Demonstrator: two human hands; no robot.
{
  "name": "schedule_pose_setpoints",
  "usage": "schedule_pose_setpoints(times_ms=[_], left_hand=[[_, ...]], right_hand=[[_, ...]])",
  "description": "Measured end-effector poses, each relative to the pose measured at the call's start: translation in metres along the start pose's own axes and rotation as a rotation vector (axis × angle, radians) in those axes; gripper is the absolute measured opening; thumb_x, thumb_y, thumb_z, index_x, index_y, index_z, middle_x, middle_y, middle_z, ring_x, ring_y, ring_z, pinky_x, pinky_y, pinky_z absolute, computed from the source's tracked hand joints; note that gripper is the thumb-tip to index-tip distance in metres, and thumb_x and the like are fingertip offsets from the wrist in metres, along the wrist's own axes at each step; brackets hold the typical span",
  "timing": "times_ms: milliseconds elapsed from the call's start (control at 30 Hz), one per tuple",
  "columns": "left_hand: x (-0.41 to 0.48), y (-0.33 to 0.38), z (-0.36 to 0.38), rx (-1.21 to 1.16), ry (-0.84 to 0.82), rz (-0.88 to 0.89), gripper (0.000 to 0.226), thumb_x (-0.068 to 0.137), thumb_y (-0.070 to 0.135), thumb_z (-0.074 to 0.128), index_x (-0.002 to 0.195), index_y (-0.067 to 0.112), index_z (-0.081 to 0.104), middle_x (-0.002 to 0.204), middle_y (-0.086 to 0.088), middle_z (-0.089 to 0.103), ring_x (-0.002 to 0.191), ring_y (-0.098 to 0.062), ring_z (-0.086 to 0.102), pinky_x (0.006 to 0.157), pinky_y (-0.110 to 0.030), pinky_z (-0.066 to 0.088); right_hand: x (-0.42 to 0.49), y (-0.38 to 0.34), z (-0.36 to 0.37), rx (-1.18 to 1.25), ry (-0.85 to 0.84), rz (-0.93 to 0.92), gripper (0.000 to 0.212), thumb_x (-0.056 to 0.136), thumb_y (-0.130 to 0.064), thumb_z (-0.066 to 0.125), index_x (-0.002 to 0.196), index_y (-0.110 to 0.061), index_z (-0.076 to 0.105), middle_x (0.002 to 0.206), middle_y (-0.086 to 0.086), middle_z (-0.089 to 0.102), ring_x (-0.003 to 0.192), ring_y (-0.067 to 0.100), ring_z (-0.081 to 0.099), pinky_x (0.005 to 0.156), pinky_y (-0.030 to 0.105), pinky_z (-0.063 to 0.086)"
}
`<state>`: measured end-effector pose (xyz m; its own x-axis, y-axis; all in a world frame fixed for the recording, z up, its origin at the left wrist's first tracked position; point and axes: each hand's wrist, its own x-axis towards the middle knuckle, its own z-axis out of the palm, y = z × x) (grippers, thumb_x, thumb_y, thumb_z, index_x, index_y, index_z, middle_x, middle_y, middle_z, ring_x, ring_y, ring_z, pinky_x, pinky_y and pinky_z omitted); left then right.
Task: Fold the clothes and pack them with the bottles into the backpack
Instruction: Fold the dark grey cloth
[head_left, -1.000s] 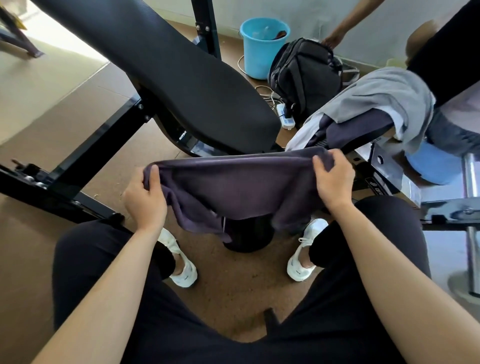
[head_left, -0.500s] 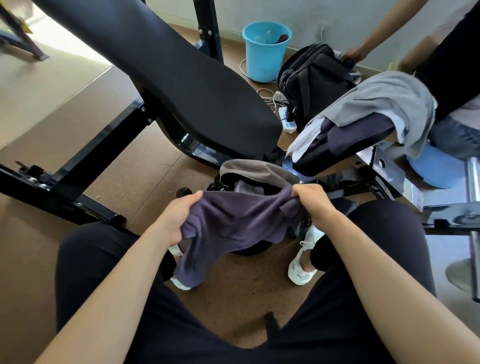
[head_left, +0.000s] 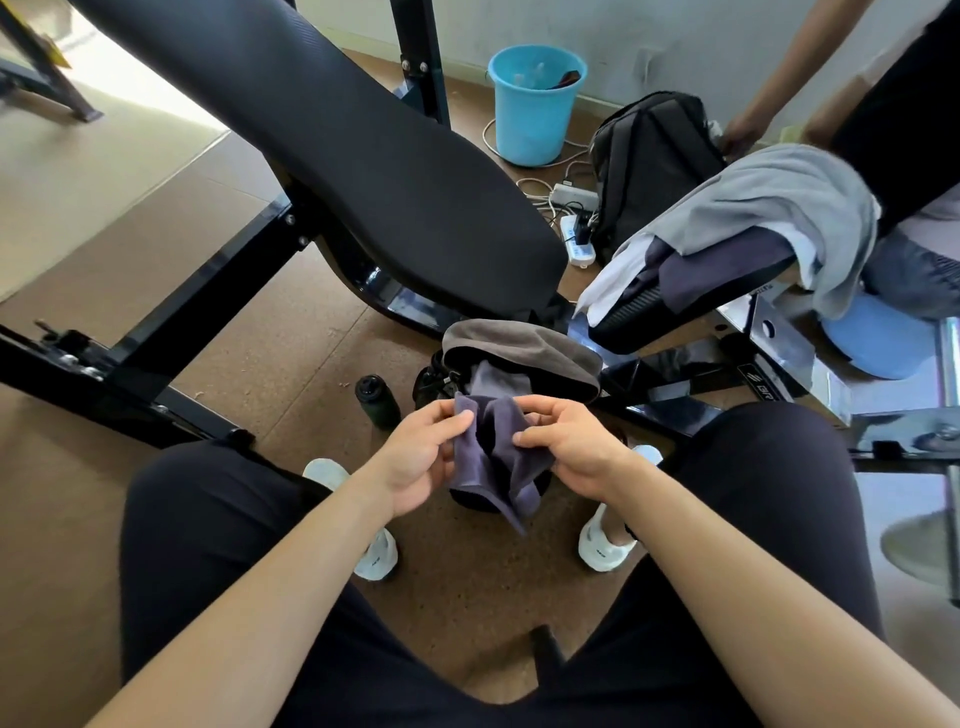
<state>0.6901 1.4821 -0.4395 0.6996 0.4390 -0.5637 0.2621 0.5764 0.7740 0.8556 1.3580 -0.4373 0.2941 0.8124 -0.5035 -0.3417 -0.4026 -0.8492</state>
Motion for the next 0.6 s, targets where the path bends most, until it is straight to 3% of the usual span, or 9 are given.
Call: schedule_pose_setpoints(times_ms=[67,200,300,367,500,600], left_hand=[[0.002,-0.005,0.002,0.025,-0.004,-0.007,0.027,0.103,0.012,0.057,0.13,0.011,0.06,0.119,-0.013,0.072,0.106,-0.027,0.072,0.083,-0.04,0.06],[0.006,-0.015,0.004,0.095,0.048,-0.03,0.025,0.102,0.012,0.06,0.126,0.01,0.062,0.12,-0.018,0.071,0.103,-0.03,0.07,0.09,-0.05,0.057],[0.009,-0.021,0.005,0.134,0.101,-0.022,0.017,0.101,0.01,0.061,0.118,0.012,0.064,0.103,-0.007,0.075,0.092,-0.023,0.072,0.074,-0.04,0.061],[0.013,-0.024,0.006,0.143,0.124,-0.015,0.015,0.101,0.01,0.061,0.115,0.014,0.064,0.097,-0.003,0.076,0.089,-0.022,0.072,0.072,-0.038,0.06],[0.02,-0.027,0.005,0.155,0.17,-0.014,0.015,0.1,0.009,0.062,0.114,0.014,0.063,0.096,-0.004,0.074,0.084,-0.021,0.072,0.065,-0.033,0.06],[0.029,-0.027,0.003,0.164,0.201,-0.028,0.018,0.099,0.011,0.064,0.117,0.014,0.064,0.099,-0.007,0.074,0.08,-0.019,0.072,0.061,-0.03,0.058]], right_hand=[[0.0,0.006,0.007,-0.03,0.027,-0.024,0.039,0.088,0.014,0.063,0.116,-0.011,0.074,0.105,0.013,0.076,0.099,0.022,0.071,0.086,0.034,0.058],[0.002,0.016,0.017,-0.097,0.116,-0.041,0.027,0.085,0.004,0.076,0.105,-0.013,0.078,0.096,0.006,0.078,0.093,0.016,0.072,0.077,0.024,0.056],[0.005,0.021,0.019,-0.063,0.104,-0.018,0.021,0.088,0.002,0.074,0.103,-0.013,0.077,0.097,0.008,0.077,0.096,0.021,0.073,0.079,0.032,0.057],[0.008,0.023,0.02,-0.078,0.089,-0.01,0.02,0.089,0.002,0.072,0.101,-0.015,0.075,0.092,0.009,0.075,0.09,0.022,0.072,0.08,0.039,0.058],[0.015,0.025,0.023,-0.106,0.075,0.004,0.028,0.089,0.005,0.072,0.113,-0.008,0.066,0.088,0.014,0.066,0.085,0.026,0.07,0.08,0.043,0.06],[0.023,0.023,0.023,-0.138,0.089,-0.019,0.039,0.088,0.004,0.073,0.121,-0.011,0.06,0.08,0.01,0.065,0.08,0.025,0.07,0.071,0.04,0.061]])
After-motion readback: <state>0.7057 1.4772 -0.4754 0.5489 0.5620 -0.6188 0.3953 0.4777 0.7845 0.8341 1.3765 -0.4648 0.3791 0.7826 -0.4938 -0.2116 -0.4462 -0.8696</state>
